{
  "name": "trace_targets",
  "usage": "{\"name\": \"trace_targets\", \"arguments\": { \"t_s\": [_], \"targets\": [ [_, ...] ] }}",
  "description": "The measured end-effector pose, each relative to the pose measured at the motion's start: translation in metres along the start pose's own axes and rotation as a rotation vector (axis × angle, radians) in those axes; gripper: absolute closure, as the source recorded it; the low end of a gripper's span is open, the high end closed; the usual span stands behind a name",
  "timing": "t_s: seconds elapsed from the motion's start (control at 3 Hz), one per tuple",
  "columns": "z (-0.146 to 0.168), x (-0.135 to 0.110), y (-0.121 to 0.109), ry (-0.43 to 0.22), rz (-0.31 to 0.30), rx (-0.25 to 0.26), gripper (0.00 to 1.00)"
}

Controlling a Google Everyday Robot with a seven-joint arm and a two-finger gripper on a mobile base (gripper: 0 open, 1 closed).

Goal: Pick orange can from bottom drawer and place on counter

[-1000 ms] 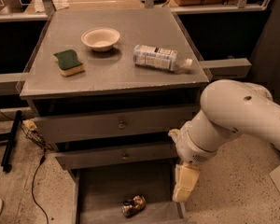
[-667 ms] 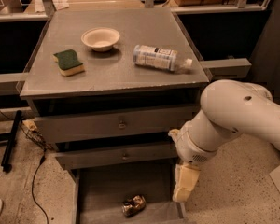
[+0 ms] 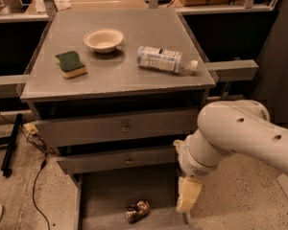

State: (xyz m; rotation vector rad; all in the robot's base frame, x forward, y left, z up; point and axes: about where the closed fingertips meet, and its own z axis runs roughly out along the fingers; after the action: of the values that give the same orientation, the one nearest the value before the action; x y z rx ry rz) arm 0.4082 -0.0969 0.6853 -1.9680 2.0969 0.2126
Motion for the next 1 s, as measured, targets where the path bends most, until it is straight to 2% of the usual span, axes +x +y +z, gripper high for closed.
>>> {"name": "trace_targets", "arguments": {
  "t_s": [0.33, 0.67, 1.0],
  "targets": [
    [0.02, 0.003, 0.007, -0.018, 0.018, 0.003, 0.0],
    [0.087, 0.014, 0.002, -0.08, 0.018, 0.016, 0.0],
    [0.087, 0.014, 0.002, -0.08, 0.018, 0.016, 0.0]
  ]
}}
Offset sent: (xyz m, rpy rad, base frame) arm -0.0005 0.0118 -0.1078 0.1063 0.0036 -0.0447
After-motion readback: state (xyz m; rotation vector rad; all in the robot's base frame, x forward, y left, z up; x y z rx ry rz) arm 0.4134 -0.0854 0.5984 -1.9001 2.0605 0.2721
